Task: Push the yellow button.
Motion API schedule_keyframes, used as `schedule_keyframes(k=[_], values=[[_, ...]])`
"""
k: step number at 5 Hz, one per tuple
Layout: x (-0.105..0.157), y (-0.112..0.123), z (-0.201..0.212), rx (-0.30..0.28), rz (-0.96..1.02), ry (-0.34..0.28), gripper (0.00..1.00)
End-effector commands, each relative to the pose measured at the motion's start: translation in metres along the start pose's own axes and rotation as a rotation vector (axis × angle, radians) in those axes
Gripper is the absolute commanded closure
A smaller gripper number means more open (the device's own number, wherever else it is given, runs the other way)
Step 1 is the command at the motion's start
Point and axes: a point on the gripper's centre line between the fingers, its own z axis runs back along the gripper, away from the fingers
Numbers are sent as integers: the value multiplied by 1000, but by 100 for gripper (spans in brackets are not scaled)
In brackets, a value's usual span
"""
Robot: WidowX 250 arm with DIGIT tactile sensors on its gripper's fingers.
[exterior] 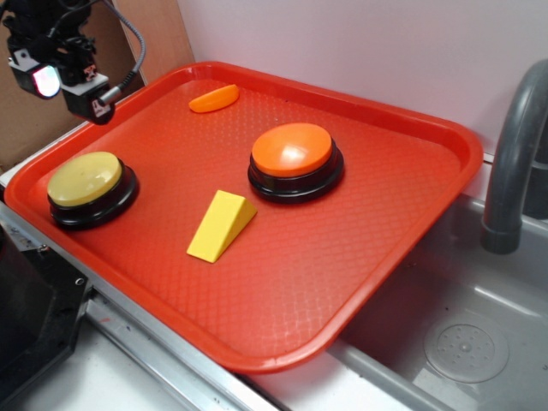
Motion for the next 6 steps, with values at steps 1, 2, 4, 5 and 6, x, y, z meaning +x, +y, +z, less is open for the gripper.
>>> schedule_keyframes(k=[1,2,4,5,6], values=[[4,9,33,30,-26,-71,0],[0,8,38,29,-44,-75,0],[-7,3,48,40,-63,-92,0],[-10,4,54,42,-57,-103,0],[-12,5,59,43,-48,-107,0]])
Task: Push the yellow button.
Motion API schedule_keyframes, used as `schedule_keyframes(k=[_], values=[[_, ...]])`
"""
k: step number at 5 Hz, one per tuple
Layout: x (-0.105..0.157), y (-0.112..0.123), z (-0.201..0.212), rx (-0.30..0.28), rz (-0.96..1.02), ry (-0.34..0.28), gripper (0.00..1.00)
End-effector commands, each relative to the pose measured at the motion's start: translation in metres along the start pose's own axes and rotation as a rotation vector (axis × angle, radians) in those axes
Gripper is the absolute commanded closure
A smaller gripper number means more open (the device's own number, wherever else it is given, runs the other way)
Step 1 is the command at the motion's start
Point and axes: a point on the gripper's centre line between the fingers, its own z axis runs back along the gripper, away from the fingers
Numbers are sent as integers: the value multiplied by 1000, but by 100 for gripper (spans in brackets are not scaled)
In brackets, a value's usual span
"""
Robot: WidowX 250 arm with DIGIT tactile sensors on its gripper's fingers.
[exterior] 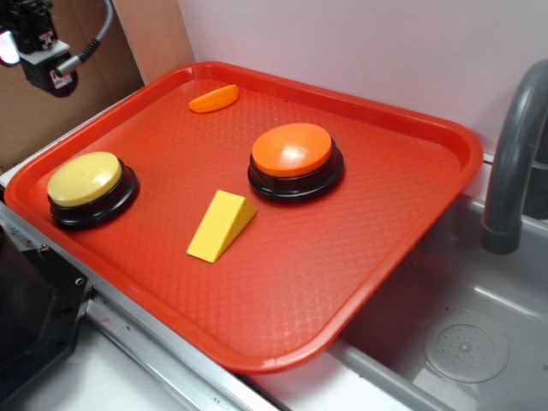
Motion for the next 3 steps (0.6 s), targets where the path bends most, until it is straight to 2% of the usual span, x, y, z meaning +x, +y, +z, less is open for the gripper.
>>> schedule_keyframes(k=[1,2,3], values=[[5,7,23,22,25,-57,0],[3,14,30,33,70,-74,0],[7,20,27,25,90,-34,0]])
